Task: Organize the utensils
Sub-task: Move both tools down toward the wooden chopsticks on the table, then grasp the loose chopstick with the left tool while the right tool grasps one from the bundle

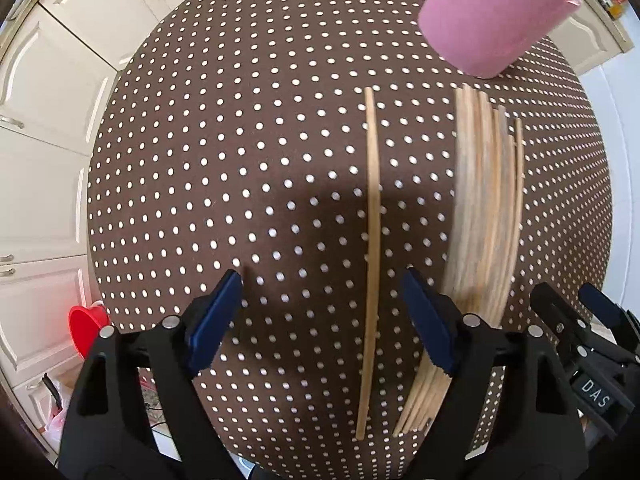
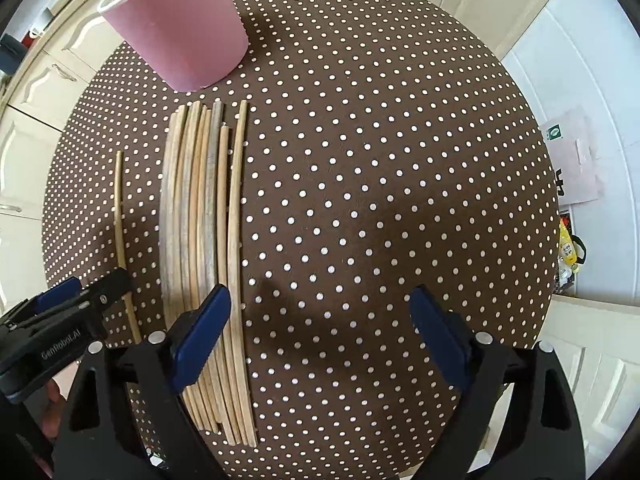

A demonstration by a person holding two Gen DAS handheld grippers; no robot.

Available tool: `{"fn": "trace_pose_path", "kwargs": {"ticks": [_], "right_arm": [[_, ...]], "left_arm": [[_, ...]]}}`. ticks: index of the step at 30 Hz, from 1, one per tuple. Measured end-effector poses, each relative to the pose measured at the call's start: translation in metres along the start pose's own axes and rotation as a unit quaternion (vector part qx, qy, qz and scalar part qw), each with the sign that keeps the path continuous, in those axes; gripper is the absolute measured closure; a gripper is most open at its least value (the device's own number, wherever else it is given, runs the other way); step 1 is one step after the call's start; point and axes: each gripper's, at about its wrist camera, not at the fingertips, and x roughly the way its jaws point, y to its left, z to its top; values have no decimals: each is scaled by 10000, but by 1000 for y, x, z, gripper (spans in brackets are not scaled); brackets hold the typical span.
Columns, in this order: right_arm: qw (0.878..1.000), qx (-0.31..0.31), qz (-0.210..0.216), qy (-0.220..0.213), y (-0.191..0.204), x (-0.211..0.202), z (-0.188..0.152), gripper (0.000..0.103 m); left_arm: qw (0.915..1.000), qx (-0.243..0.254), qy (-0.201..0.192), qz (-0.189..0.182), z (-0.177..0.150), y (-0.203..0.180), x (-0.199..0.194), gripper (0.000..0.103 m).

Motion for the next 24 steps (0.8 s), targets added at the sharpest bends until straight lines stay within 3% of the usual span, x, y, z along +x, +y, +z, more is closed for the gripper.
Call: {"fn": "trace_pose_path", "kwargs": {"ticks": [12,14,16,21,24], "right_arm": [[9994,-69,14,338,32,35,22,24],[9992,-73,-143,355,39,37,24,25],[9992,0,-180,353,39,40,27,25],[9993,-90,-265,253,44,40,40,25],[9992,-107,-233,301,50,45,46,28]], "left_arm": [[9997,232,-58,87,35,-5,18,26],[9997,133,-160,96,37,-5,8,37],[9996,55,-245,96,40,5,3,54],[9992,137,-338,174,48,10,-7,74],[9988,181,-395,208,51,7,-14,95]]}}
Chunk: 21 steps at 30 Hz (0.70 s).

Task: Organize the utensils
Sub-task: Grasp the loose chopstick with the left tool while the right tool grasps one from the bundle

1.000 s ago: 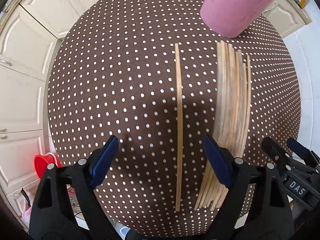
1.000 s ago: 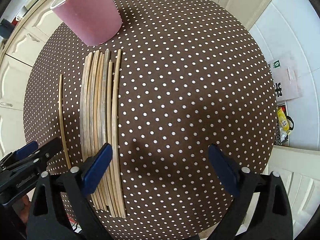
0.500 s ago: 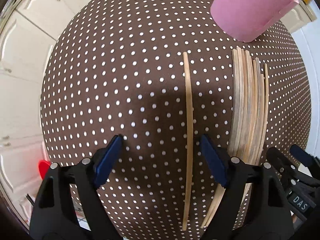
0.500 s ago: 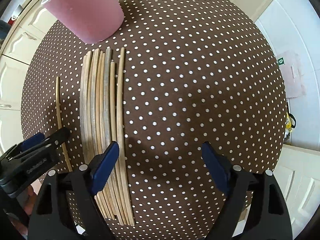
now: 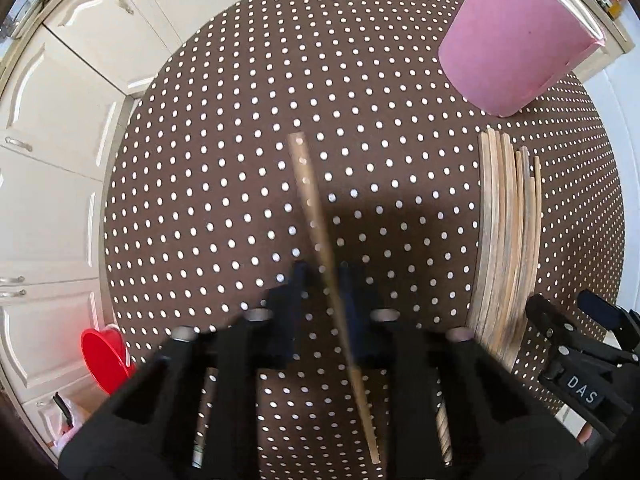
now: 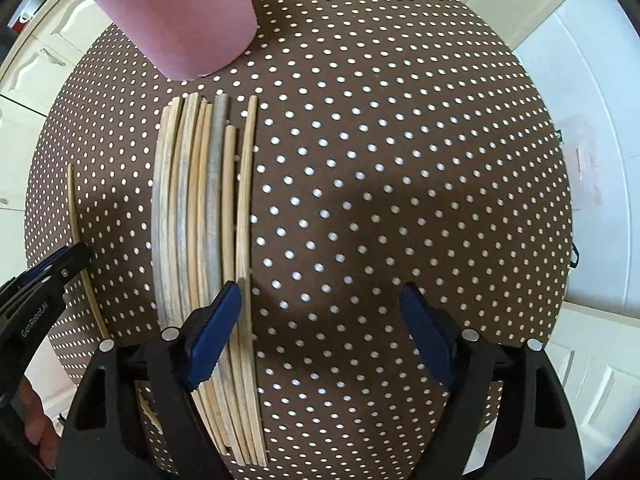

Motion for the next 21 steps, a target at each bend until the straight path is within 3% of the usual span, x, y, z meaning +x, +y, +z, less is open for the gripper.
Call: {"fn": "trace_pose_path", "kwargs": {"ticks": [5,7,9,10,12,14,17,21], "right_arm": [[9999,-94,-122,75,19,11,11,35],[10000,-40,-73,42,20,15,14,45],[10000,-44,-46,-48,20,17,18,66],[9999,-43,-36,-84,21,18,20,70],[9998,107,27,-157,21,24,26,88],[9992,308,144,-203,14,29,30,96],[9954,723,579,-243,-2,41,35,98],[9887,1148,912,-300,-15,54,41,98]], "left_arm": [[10000,34,-63,-67,12,7,4,97],[9998,129,-143,-41,14,9,6,97],[9997,161,-195,-38,15,7,4,97],[9996,144,-226,-49,16,7,3,97],[9995,193,-260,-16,19,7,5,97],[9993,230,-305,22,11,4,1,97],[9992,225,-318,-15,11,4,-1,98],[9987,186,-471,-74,-24,7,-24,97]]}}
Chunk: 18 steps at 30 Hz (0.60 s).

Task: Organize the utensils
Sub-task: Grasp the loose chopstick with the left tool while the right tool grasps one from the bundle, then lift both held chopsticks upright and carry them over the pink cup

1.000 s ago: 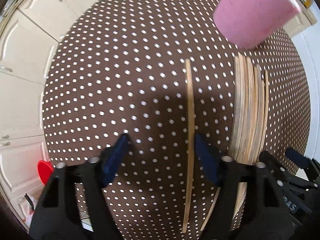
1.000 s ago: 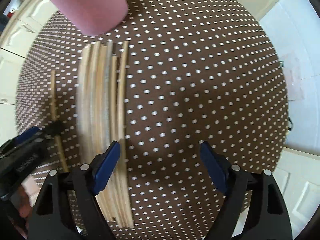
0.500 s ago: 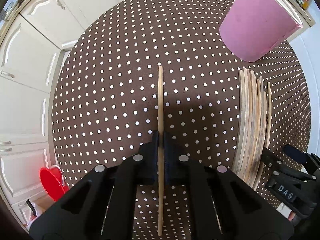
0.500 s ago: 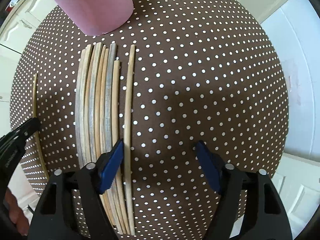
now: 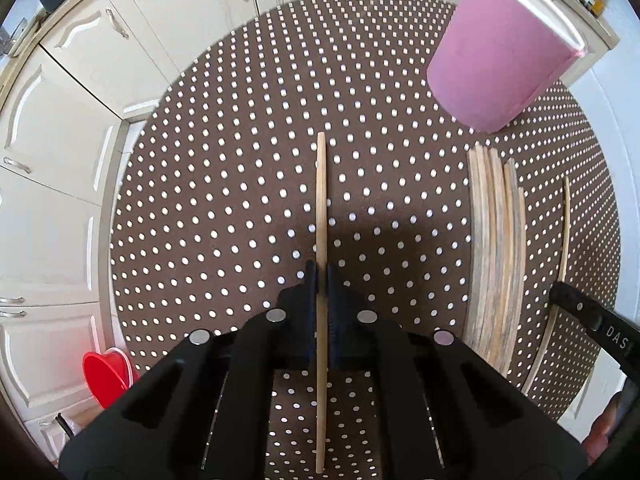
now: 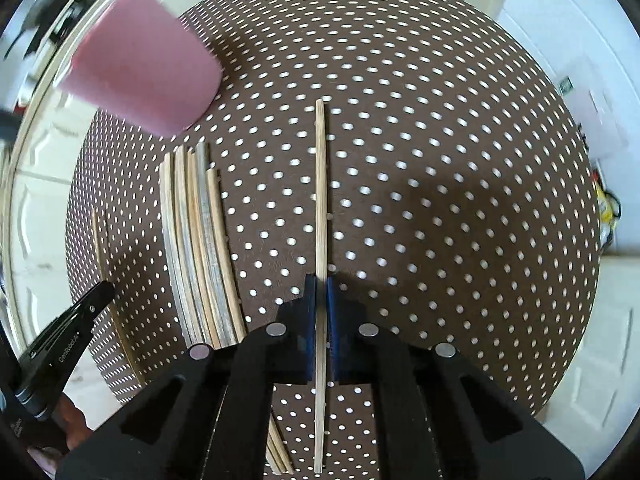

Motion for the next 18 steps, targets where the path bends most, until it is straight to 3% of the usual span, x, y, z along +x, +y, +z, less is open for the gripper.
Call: {"fn": "trace_pose_path", "kwargs": {"ticks": [6,10,18], "right_arm": [[9988,291,205,-342,-18,-11,5,98],[9951,229,371,-882,-20,-25,4,98],[9814,79,1256,-1451,-23,-82,14,98]], "left_arm": [[9993,57,-328,-140,4,0,-32,98],[9980,-63,-611,-151,3,0,-58,98],[9933,-231,-1128,-137,-7,-6,-104,98]]}}
